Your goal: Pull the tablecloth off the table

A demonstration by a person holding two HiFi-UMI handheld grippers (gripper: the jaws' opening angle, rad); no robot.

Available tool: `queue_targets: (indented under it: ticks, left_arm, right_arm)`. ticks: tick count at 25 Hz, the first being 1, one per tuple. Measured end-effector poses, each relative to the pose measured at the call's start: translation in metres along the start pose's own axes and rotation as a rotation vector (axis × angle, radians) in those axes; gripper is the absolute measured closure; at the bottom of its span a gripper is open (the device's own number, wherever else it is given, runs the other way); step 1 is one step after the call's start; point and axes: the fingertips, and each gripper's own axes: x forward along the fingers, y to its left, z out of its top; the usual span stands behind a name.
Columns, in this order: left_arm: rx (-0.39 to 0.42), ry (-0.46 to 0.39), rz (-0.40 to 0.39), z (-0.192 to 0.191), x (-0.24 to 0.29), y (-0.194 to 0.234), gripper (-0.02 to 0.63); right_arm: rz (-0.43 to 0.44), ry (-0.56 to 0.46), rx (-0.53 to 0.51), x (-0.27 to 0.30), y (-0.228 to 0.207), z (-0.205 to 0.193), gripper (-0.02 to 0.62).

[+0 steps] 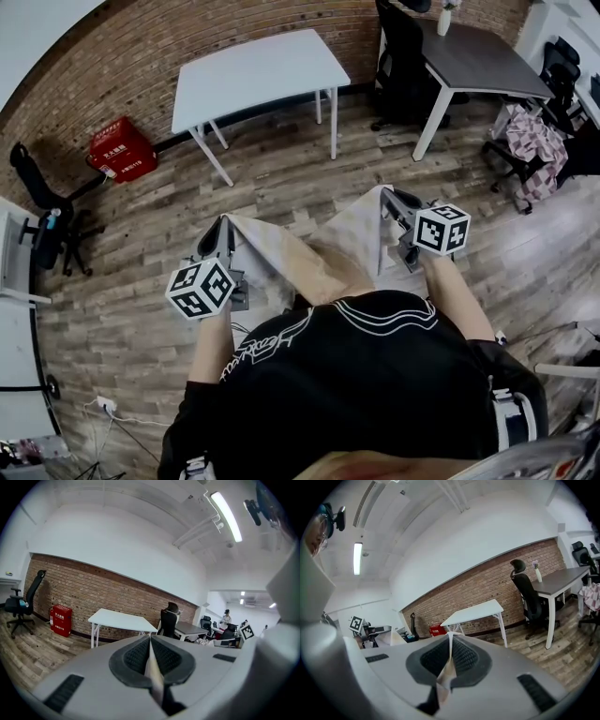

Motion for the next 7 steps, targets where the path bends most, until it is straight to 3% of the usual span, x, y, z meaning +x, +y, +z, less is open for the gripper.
queue_targets:
  ticks: [7]
  left_arm:
    - [-0.004, 0.006, -0.012, 0.0005, 0.009, -0.0051, 0.6]
  right_arm:
    - [-0.004, -0.014, -0.004, 0.0017, -0.0006, 0.0101, 0.598]
